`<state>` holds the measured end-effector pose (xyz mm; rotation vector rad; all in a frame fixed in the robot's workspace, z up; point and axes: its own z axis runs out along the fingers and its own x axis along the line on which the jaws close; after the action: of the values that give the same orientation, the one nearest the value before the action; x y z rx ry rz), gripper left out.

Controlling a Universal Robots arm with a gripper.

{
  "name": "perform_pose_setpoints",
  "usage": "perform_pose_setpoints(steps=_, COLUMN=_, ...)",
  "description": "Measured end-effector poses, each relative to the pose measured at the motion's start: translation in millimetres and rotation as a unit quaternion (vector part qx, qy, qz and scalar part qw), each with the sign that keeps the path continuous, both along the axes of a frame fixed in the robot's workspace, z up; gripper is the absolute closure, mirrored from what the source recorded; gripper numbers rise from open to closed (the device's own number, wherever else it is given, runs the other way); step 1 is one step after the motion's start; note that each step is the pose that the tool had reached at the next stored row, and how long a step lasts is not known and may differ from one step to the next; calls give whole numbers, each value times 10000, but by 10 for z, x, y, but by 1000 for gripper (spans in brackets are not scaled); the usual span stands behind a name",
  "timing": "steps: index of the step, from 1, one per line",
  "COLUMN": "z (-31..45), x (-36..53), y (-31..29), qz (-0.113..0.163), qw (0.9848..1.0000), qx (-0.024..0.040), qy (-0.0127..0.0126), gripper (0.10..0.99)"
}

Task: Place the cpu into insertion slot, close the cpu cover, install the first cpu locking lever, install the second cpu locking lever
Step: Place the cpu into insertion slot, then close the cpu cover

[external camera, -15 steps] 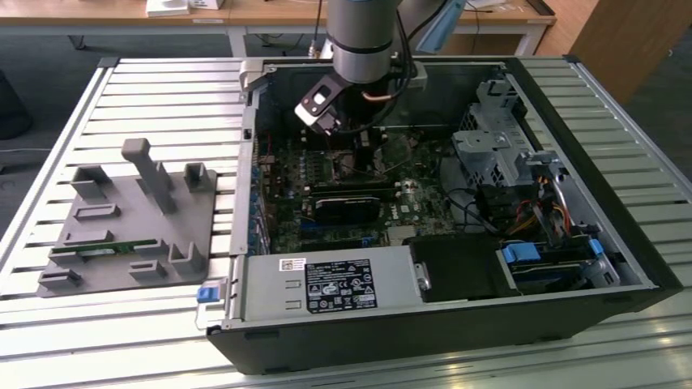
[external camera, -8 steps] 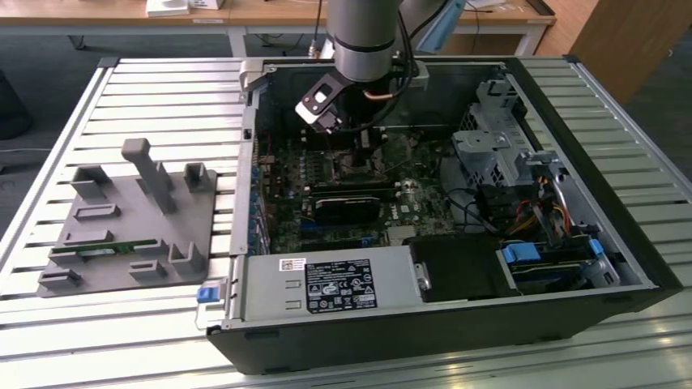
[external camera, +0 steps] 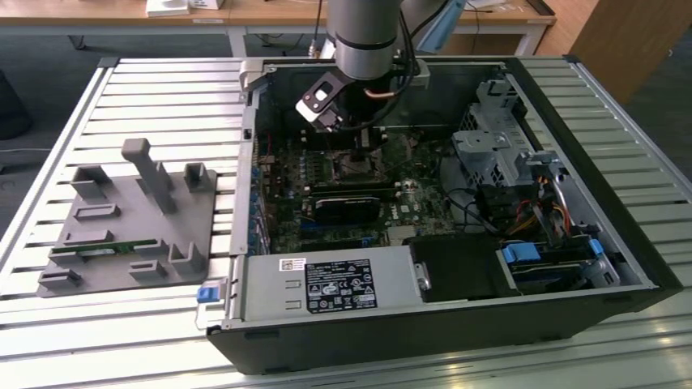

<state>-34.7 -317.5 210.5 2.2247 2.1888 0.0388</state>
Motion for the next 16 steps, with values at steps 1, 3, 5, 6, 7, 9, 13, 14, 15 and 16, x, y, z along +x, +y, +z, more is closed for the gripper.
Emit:
perform_pose_setpoints(steps=1, z=5, x=1, y=0, qz=0, qw=10000, qx=0, qy=2, gripper=969)
perform_pose_setpoints(steps=3, z=13, x=1, y=0, qz=0, qw=10000, qx=0, qy=2, gripper=969)
perform_pose_setpoints(steps=5, z=20, x=1, y=1, qz=0, qw=10000, qx=1, qy=2, gripper=969)
perform_pose_setpoints(steps=6, z=24, x=1, y=0, qz=0, qw=10000, qx=0, qy=3, gripper=969)
perform_pose_setpoints(steps=7, z=29, x=1, y=0, qz=0, qw=10000, qx=0, qy=3, gripper=969)
perform_pose_setpoints(steps=9, z=37, x=1, y=0, qz=0, qw=10000, qx=1, qy=3, gripper=969)
perform_pose_setpoints(steps=13, z=69, x=1, y=0, qz=0, qw=10000, qx=0, qy=5, gripper=969)
perform_pose_setpoints(steps=14, z=80, x=1, y=0, qz=0, qw=10000, qx=0, qy=5, gripper=969)
perform_pose_setpoints(steps=15, z=89, x=2, y=0, qz=0, qw=10000, qx=0, qy=5, gripper=969)
perform_pose_setpoints(steps=16, z=100, x=2, y=0, qz=0, qw=10000, qx=1, qy=5, gripper=969)
